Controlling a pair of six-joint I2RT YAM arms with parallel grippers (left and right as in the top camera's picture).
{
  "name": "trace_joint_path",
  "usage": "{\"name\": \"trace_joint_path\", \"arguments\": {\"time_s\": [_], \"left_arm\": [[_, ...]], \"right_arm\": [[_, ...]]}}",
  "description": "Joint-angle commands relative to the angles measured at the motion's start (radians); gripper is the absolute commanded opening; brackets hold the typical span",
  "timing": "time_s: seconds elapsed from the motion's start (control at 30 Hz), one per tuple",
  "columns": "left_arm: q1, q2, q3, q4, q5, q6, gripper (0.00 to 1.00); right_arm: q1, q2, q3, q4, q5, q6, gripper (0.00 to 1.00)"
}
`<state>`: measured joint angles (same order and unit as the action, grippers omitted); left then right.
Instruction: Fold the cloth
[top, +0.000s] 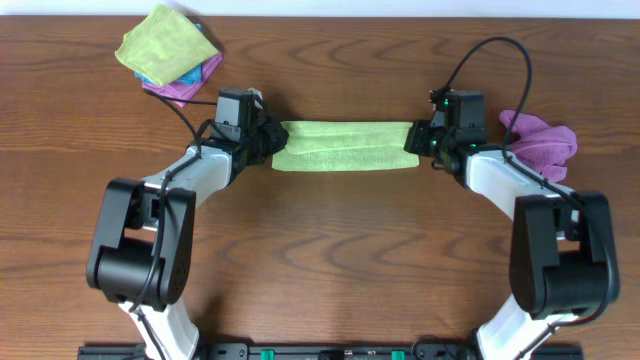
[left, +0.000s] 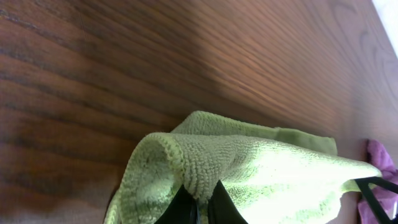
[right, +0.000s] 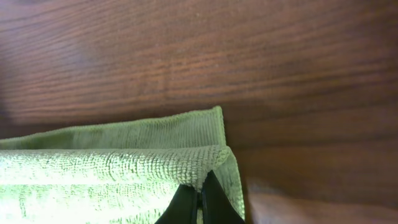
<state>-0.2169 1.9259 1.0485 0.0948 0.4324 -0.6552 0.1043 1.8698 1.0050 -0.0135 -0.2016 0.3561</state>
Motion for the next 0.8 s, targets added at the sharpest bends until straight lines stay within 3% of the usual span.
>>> {"name": "trace_joint_path", "arguments": {"time_s": [0.0,0.1,0.2,0.3,0.4,0.47,0.77], "left_arm": [[0.031,0.039,0.041,0.0,-0.076,-0.003,0.06],[0.034,0.05,0.049,0.0,-0.074,-0.003,0.06],[0.035,0.05,0.05,0.001,-0.077,0.005,0.11],[0.042,0.048,0.05,-0.002,-0.076,0.03,0.36],[0.055,0.041,0.05,-0.01,-0.071,0.035,0.63],[0.066,0.031,0.05,-0.009,-0.046,0.052,0.72],[0.084,-0.044,0.054,-0.008,0.04,0.048,0.79]], "right_arm": [[0.009,0.016,0.029,0.004,0.124,0.01,0.02],[0.018,0.016,0.029,0.003,0.153,0.007,0.02],[0.019,0.016,0.029,0.003,0.153,0.005,0.16],[0.019,0.015,0.029,-0.002,0.153,0.006,0.38],[0.019,0.004,0.029,-0.024,0.153,0.006,0.47],[0.019,-0.015,0.029,-0.043,0.153,0.006,0.5],[0.019,-0.151,0.029,-0.148,0.149,0.069,0.68]]}}
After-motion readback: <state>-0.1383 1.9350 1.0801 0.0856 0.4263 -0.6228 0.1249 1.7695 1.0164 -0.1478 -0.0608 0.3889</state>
